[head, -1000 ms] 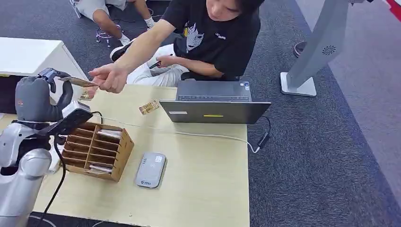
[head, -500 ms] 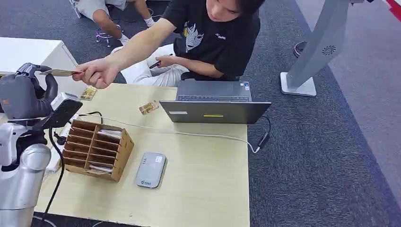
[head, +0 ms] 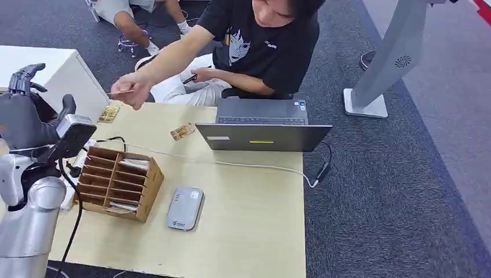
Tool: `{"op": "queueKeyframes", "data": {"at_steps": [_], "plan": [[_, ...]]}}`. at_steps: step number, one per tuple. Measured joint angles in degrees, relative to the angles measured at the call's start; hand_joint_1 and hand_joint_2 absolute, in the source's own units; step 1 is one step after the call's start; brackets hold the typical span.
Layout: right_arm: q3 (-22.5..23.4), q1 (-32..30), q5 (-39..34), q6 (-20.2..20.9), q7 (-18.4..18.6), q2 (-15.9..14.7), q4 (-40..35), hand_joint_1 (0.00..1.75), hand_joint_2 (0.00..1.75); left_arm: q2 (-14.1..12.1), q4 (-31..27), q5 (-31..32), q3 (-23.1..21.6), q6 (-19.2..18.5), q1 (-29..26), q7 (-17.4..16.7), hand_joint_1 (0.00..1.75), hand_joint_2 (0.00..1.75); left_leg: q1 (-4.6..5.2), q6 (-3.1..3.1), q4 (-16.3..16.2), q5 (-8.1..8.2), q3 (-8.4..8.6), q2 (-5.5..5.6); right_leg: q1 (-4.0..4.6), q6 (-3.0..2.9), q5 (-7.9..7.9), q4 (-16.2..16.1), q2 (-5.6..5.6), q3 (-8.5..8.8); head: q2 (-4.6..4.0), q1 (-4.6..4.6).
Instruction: Pass the card to the sensor for recognition and then transmit it.
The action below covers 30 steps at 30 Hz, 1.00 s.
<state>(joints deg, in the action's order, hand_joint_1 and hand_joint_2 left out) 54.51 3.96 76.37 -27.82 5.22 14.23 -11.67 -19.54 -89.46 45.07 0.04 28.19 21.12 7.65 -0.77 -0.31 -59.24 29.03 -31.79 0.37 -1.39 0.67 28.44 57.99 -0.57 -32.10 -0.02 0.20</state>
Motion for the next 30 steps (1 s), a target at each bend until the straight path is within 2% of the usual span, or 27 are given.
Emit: {"op": "queueKeyframes", "data": {"at_steps": [8,14,19,22,26,28,30], "plan": [[0.0,0.0,0.5,0.2,0.0,0.0,0.0,0.0,1.75,0.9,0.0,0.1,1.1,0.7,-0.6,0.3,0.0,1.75,0.0,0.0,0.0,-0.01,0.02,-0.01,0.0,0.02,-0.02,0.0,-0.01,0.03,0.0,0.0],[-0.1,-0.1,0.4,0.3,0.3,0.0,0.0,0.0,1.75,0.5,-1.5,1.5,3.2,2.1,-3.8,0.0,0.0,1.75,0.0,0.0,0.0,0.0,-0.01,-0.01,0.0,0.02,-0.02,0.0,-0.02,0.02,0.0,-0.02],[-0.1,-0.1,-0.2,0.8,0.6,0.0,0.0,0.0,1.75,-0.6,-4.0,4.4,6.4,1.7,-8.0,-2.6,0.0,1.75,-0.01,0.0,0.0,0.0,-0.04,0.01,0.0,0.02,-0.01,0.0,0.01,0.02,0.0,0.0],[0.0,-0.2,-0.8,0.8,0.8,0.0,0.0,0.0,1.75,-1.6,-7.8,7.5,9.4,1.1,-13.7,-4.7,0.0,1.75,0.0,0.03,0.0,0.05,0.05,-0.22,-0.01,0.02,-0.01,0.0,-0.23,0.01,0.0,-0.04],[0.1,-0.4,-1.4,0.8,1.2,0.0,0.0,0.0,1.75,-1.4,-13.7,11.7,14.4,1.4,-22.1,-6.6,0.0,1.75,0.01,0.03,0.0,0.06,0.0,-0.18,-0.01,0.01,0.01,0.0,-0.19,-0.02,0.0,0.04],[0.3,-0.4,-1.6,0.8,1.4,0.0,0.0,0.0,1.75,-0.3,-17.0,14.0,17.1,1.8,-26.7,-7.0,0.0,1.75,0.01,0.0,0.0,0.09,-0.01,-0.2,-0.02,0.01,0.02,0.0,-0.21,-0.02,0.0,0.04],[0.5,-0.6,-1.6,0.8,1.8,0.0,0.0,0.0,1.75,1.8,-20.1,16.0,19.9,2.0,-30.7,-7.0,0.0,1.75,0.02,-0.01,0.0,0.09,-0.05,-0.14,-0.02,0.04,0.05,-0.1,-0.13,-0.02,0.0,0.07]]}}
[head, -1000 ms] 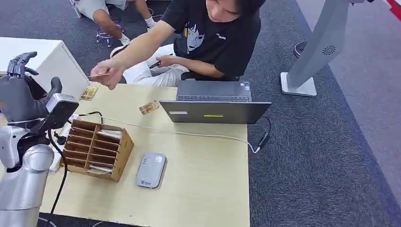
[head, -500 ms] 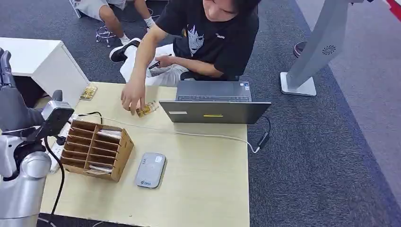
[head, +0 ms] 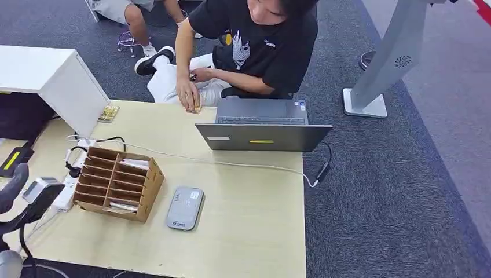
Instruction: Pass the card to the sensor for recognition and then transmit it.
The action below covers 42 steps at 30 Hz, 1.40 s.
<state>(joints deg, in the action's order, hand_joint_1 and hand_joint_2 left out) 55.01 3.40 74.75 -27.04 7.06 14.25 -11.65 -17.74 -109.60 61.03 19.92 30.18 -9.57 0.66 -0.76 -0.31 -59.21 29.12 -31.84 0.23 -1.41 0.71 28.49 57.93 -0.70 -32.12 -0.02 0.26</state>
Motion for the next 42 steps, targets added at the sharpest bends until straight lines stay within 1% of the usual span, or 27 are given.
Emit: {"op": "queueKeyframes", "data": {"at_steps": [1,3,5,6,8,9,11,14,16,17,19,21,23,25,26,28,31,33,34,36,39,42], "plan": [[0.0,0.0,0.0,0.0,0.2,0.0,0.0,0.0,1.75,0.9,-1.4,0.8,1.3,0.0,-1.8,0.1,0.0,1.75,0.0,0.0,0.0,0.0,-0.01,0.01,0.0,0.0,0.0,0.0,0.02,0.0,0.0,-0.02],[0.1,0.0,0.1,0.0,0.6,0.1,0.0,0.0,1.75,3.6,-4.0,1.9,4.1,-0.6,-4.8,1.0,0.0,1.75,0.02,-0.02,0.0,0.02,-0.01,0.01,-0.02,0.0,0.0,0.0,0.02,0.01,0.0,-0.04],[0.2,-0.1,0.2,0.0,0.7,0.2,0.0,0.0,1.75,6.9,-5.5,2.2,6.9,-1.8,-6.8,2.2,0.0,1.75,0.03,-0.02,0.0,0.02,-0.01,0.02,-0.03,0.01,0.0,0.0,0.05,0.01,0.0,-0.02],[0.2,-0.1,0.2,0.0,0.8,0.3,0.0,0.0,1.75,8.0,-6.0,2.4,8.2,-3.1,-7.6,2.9,0.0,1.75,0.03,-0.02,0.0,0.01,0.0,0.04,-0.03,0.01,0.0,0.0,0.08,0.03,0.0,0.0],[0.2,-0.1,0.3,0.2,1.2,0.3,0.0,0.0,1.75,11.4,-6.4,2.8,11.1,-6.1,-8.6,4.4,0.0,1.75,0.03,-0.02,0.0,0.01,-0.01,0.09,-0.03,0.01,0.0,0.0,0.14,0.08,0.0,-0.02],[0.2,-0.1,0.6,0.3,1.3,0.3,0.0,0.0,1.75,12.7,-6.4,3.0,12.6,-7.5,-8.7,5.6,0.0,1.75,0.03,-0.02,0.0,0.01,0.0,0.11,-0.03,0.01,0.0,0.0,0.16,0.08,0.0,-0.02],[0.2,-0.1,1.1,0.3,1.4,0.3,0.0,0.0,1.75,16.1,-6.4,3.2,16.5,-9.9,-8.6,8.6,0.0,1.75,0.03,-0.02,0.0,0.0,0.04,0.1,-0.03,0.01,0.0,0.0,0.15,0.09,0.0,-0.02],[0.2,-0.1,1.2,0.5,1.5,0.3,0.0,0.0,1.75,20.5,-5.6,4.3,22.6,-13.8,-7.8,11.8,0.0,1.75,0.03,-0.01,0.0,-0.01,0.05,0.11,-0.02,0.0,-0.01,0.0,0.16,0.1,0.0,0.0],[0.2,-0.1,1.2,0.5,1.5,0.3,0.0,0.0,1.75,22.9,-4.6,5.2,26.2,-15.9,-6.8,13.4,0.0,1.75,0.02,-0.01,0.0,-0.01,0.04,0.12,-0.02,0.0,-0.01,0.0,0.16,0.1,0.0,-0.02],[0.1,-0.1,1.2,0.5,1.6,0.3,0.0,0.0,1.75,23.7,-3.8,5.9,28.1,-16.9,-6.1,14.1,0.0,1.75,0.02,-0.01,0.0,0.0,0.05,0.12,-0.02,0.0,-0.01,0.0,0.16,0.1,0.0,-0.02],[0.1,-0.1,1.2,0.8,1.7,0.3,0.0,0.0,1.75,25.5,-0.7,7.7,32.9,-19.1,-3.9,15.8,0.0,1.75,0.03,-0.01,0.0,0.0,0.04,0.14,-0.02,0.0,0.0,0.0,0.18,0.11,0.0,-0.02],[-0.1,-0.1,1.2,1.1,1.8,0.3,0.0,0.0,1.75,26.7,3.7,9.0,36.9,-20.8,-1.8,16.3,0.0,1.75,0.02,-0.01,0.0,-0.01,0.05,0.14,-0.02,0.0,0.0,0.0,0.17,0.11,0.0,-0.02],[-0.2,-0.1,1.5,1.3,1.8,0.3,0.0,0.0,1.75,27.1,9.5,10.3,41.0,-20.6,0.2,17.0,0.0,1.75,0.02,-0.01,0.0,-0.01,0.05,0.14,-0.01,0.0,0.0,0.0,0.18,0.12,0.0,-0.04],[-0.3,0.0,2.1,1.5,2.0,0.3,0.0,0.0,1.75,27.1,16.2,11.7,45.0,-19.7,2.4,16.9,0.0,1.75,0.03,-0.01,0.0,-0.01,0.05,0.15,-0.02,0.0,0.0,0.0,0.18,0.12,0.0,-0.09],[-0.4,0.0,2.1,1.5,2.0,0.3,0.0,0.0,1.75,26.8,20.7,12.5,47.4,-18.3,3.5,16.7,0.0,1.75,0.02,0.0,0.0,-0.01,0.06,0.14,-0.02,0.0,0.0,0.0,0.18,0.12,0.0,-0.06],[-0.7,0.1,2.2,1.6,2.1,0.3,0.0,0.0,1.75,26.2,28.0,13.6,50.8,-15.1,5.0,16.3,0.0,1.75,0.02,0.0,0.0,-0.01,0.08,0.14,-0.02,0.0,0.0,0.0,0.17,0.11,0.0,-0.09],[-1.0,0.2,3.0,1.7,2.3,0.3,0.0,0.0,1.75,24.2,41.7,15.0,55.1,-7.4,7.5,14.6,0.0,1.75,0.05,-0.01,0.0,-0.01,0.07,0.2,-0.05,0.01,0.0,0.0,0.23,0.12,0.0,-0.09],[-1.2,0.3,3.2,1.7,2.3,0.3,0.0,0.0,1.75,23.3,49.7,15.4,56.6,-4.7,8.6,13.5,0.0,1.75,0.07,-0.01,0.0,-0.01,0.07,0.21,-0.06,0.01,0.0,0.0,0.24,0.13,0.0,-0.04],[-1.3,0.3,3.3,1.7,2.3,0.3,0.0,0.0,1.75,22.7,54.1,15.6,57.2,-3.1,9.3,12.5,0.0,1.75,0.09,-0.01,0.0,-0.01,0.07,0.24,-0.08,0.01,0.0,0.0,0.27,0.14,0.0,-0.11],[-1.6,0.3,3.3,1.7,2.3,0.3,0.0,0.0,1.75,22.0,62.0,16.2,58.0,-1.4,10.1,10.8,0.0,1.75,0.08,-0.02,0.0,-0.01,0.07,0.29,-0.07,0.01,-0.01,0.0,0.29,0.15,0.02,-0.07],[-1.9,0.4,3.9,1.7,2.3,0.3,0.0,0.0,1.75,21.2,72.4,17.4,58.4,-1.2,11.4,6.6,0.0,1.75,0.1,-0.02,0.0,-0.02,0.06,0.32,-0.09,0.01,-0.01,0.0,0.33,0.15,0.0,-0.07],[-2.3,0.5,4.5,1.7,2.3,0.3,0.0,0.0,1.75,21.4,79.8,17.8,58.4,-1.7,12.4,2.9,0.0,1.75,0.1,-0.02,0.0,-0.02,0.07,0.33,-0.09,0.02,-0.01,0.0,0.34,0.15,0.0,-0.07]]}}
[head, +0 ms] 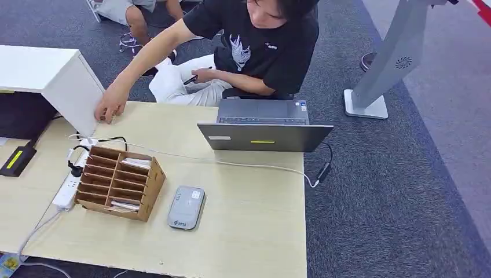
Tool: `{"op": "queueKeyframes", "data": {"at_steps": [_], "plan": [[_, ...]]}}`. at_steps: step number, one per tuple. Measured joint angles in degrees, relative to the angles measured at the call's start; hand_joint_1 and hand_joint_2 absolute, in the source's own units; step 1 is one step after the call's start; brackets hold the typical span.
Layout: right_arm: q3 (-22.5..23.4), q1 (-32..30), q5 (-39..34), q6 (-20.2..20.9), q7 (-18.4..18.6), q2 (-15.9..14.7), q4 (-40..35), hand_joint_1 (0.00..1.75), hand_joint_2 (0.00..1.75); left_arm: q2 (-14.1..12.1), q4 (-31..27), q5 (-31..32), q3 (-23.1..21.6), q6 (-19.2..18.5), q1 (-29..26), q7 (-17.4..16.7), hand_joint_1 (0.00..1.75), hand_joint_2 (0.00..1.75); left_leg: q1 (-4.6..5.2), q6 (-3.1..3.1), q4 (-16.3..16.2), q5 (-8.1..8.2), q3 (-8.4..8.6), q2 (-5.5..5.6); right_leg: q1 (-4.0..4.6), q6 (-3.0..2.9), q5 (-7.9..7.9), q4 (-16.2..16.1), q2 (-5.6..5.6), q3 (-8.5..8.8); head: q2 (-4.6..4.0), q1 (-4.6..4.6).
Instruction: Pass the card to the sensor for recognition and then transmit it.
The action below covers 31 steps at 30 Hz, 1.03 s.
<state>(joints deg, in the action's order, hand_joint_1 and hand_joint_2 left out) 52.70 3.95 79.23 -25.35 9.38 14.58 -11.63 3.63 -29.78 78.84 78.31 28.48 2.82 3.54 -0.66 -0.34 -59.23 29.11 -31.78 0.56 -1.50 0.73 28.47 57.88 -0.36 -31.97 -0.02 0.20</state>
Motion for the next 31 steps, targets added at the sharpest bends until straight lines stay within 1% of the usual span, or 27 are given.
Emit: {"op": "queueKeyframes", "data": {"at_steps": [2,5,9,11,12,13,14,16,19,22,26,27,31], "plan": [[-0.3,0.1,0.5,0.0,0.0,0.0,0.0,0.0,1.75,0.4,3.5,-0.5,0.2,-0.9,0.7,-1.2,0.0,1.75,0.0,0.0,0.0,0.0,0.0,0.01,0.0,0.0,0.0,0.0,0.01,0.0,0.0,0.0],[-0.8,0.1,0.8,0.0,-0.3,0.0,0.0,0.0,1.75,2.1,8.4,1.9,0.3,-3.3,1.6,-2.1,0.0,1.75,0.01,0.0,0.0,0.0,0.01,0.01,0.0,0.01,-0.01,0.0,0.0,-0.01,0.0,-0.02],[-1.5,0.2,1.8,0.4,-0.3,0.0,0.0,0.0,1.75,4.7,12.2,3.0,0.2,-5.7,2.6,-3.9,0.0,1.75,0.0,0.0,0.0,0.0,0.0,0.01,0.0,0.01,-0.01,0.0,0.0,-0.01,0.0,0.0],[-1.7,0.3,1.8,0.5,-0.2,0.0,0.0,0.0,1.75,5.6,13.7,3.3,0.0,-5.9,2.9,-4.2,0.0,1.75,0.0,0.0,0.0,0.0,0.01,0.0,0.0,0.02,-0.01,0.0,0.0,-0.01,0.0,0.02],[-1.9,0.3,2.0,0.5,-0.2,0.0,0.0,0.0,1.75,6.1,14.2,4.0,-0.3,-6.7,3.0,-4.9,0.0,1.75,0.0,0.0,0.0,0.0,0.01,0.0,0.0,0.02,-0.01,0.0,0.0,-0.01,0.0,-0.02],[-2.3,0.3,2.6,0.8,-0.2,0.0,0.0,0.0,1.75,6.6,14.7,5.5,-0.7,-8.4,3.1,-6.4,0.0,1.75,0.0,0.0,0.0,0.0,0.02,0.0,0.0,0.02,-0.01,0.0,0.0,-0.01,0.0,-0.02],[-2.6,0.3,3.0,1.0,-0.1,0.0,0.0,0.0,1.75,7.1,15.0,7.2,-1.3,-9.2,3.2,-7.8,0.0,1.75,-0.01,0.0,0.0,0.0,0.02,0.0,0.01,0.02,-0.01,0.0,0.0,-0.01,0.0,-0.02],[-2.8,0.4,3.0,1.7,0.1,0.0,0.0,0.0,1.75,8.1,15.6,7.6,-2.7,-10.2,3.2,-9.5,0.0,1.75,0.0,0.0,0.0,0.0,0.03,0.01,0.0,0.02,-0.01,0.0,0.0,-0.01,0.0,-0.02],[-3.0,0.5,2.9,2.2,0.1,-0.1,0.0,0.0,1.75,9.1,16.3,7.7,-5.5,-11.3,3.2,-10.2,0.0,1.75,-0.02,0.0,0.0,0.0,0.02,0.01,0.02,0.02,-0.01,0.0,0.0,-0.01,0.0,-0.02],[-3.1,0.7,2.6,2.4,0.0,-0.2,0.0,0.0,1.75,9.3,16.5,7.6,-9.0,-12.0,3.2,-10.3,0.0,1.75,-0.01,0.0,0.0,0.0,0.01,0.02,0.01,0.02,-0.01,0.0,-0.01,-0.01,0.0,0.02],[-3.1,1.1,1.9,2.3,-0.6,-0.2,0.0,0.0,1.75,9.1,16.5,7.5,-10.4,-12.9,3.2,-10.9,0.0,1.75,-0.01,0.0,0.0,-0.01,0.01,0.02,0.01,0.02,-0.01,0.0,-0.01,0.0,0.0,0.04],[-3.1,1.2,1.6,2.1,-0.7,-0.2,0.0,0.0,0.0,9.1,16.5,7.5,-10.5,-13.0,3.2,-11.2,0.0,1.75,-0.01,0.0,0.0,-0.01,0.01,0.02,0.01,0.02,-0.01,0.0,-0.01,0.0,0.0,0.04],[-3.1,1.4,0.8,1.5,-1.5,-0.2,0.0,0.0,0.0,9.1,16.5,7.4,-10.6,-13.6,3.2,-11.4,0.0,1.75,-0.01,-0.01,0.0,-0.01,0.01,0.02,0.01,0.02,-0.01,0.0,0.0,0.0,0.0,0.04]]}}
